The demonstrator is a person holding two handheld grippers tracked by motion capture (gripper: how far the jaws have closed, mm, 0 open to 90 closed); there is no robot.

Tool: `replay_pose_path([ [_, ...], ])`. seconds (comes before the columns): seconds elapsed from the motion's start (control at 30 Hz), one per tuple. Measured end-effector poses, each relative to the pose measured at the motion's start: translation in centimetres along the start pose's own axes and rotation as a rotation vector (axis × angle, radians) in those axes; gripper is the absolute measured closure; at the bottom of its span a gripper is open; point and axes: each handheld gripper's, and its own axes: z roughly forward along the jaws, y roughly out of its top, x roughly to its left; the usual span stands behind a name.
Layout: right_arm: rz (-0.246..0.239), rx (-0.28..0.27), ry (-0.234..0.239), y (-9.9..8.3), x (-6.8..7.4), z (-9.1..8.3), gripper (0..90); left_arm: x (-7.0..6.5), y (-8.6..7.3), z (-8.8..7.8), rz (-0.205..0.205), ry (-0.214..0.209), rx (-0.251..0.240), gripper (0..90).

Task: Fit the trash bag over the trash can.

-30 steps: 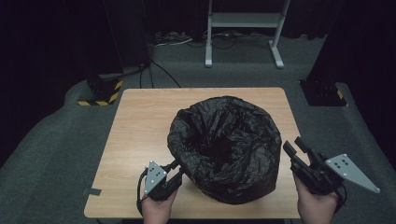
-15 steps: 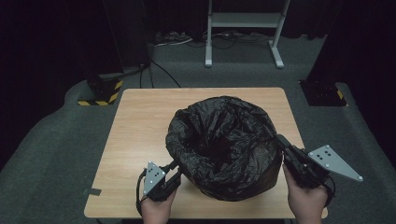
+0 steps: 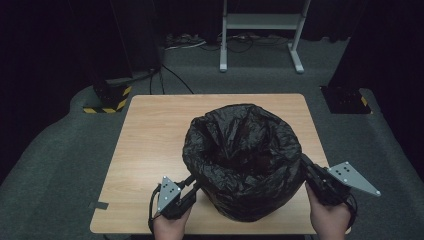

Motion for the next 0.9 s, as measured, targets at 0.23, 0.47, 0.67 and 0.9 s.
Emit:
replay_pose_path([
  [0.23, 0.016, 0.103, 0.023, -2.4, -0.7, 4.1, 90.0, -0.3, -1.4, 1.5, 0.004, -0.018, 0.089, 68.1],
  [0.47, 0.010, 0.034, -0.037, -2.3, -1.6, 1.8, 65.6, 2.3, -1.3, -0.4, -0.001, 0.074, 0.035, 64.0],
  [0.67, 0.012, -0.036, -0.050, -2.7, -0.4, -2.0, 53.8, 6.1, 3.0, 2.3, 0.014, 0.141, 0.015, 60.6],
  [0.9, 0.011, 0.003, -0.002, -4.0, 2.2, -0.6, 48.9, 5.9, 6.8, 6.9, 0.086, 0.057, 0.036, 60.5],
])
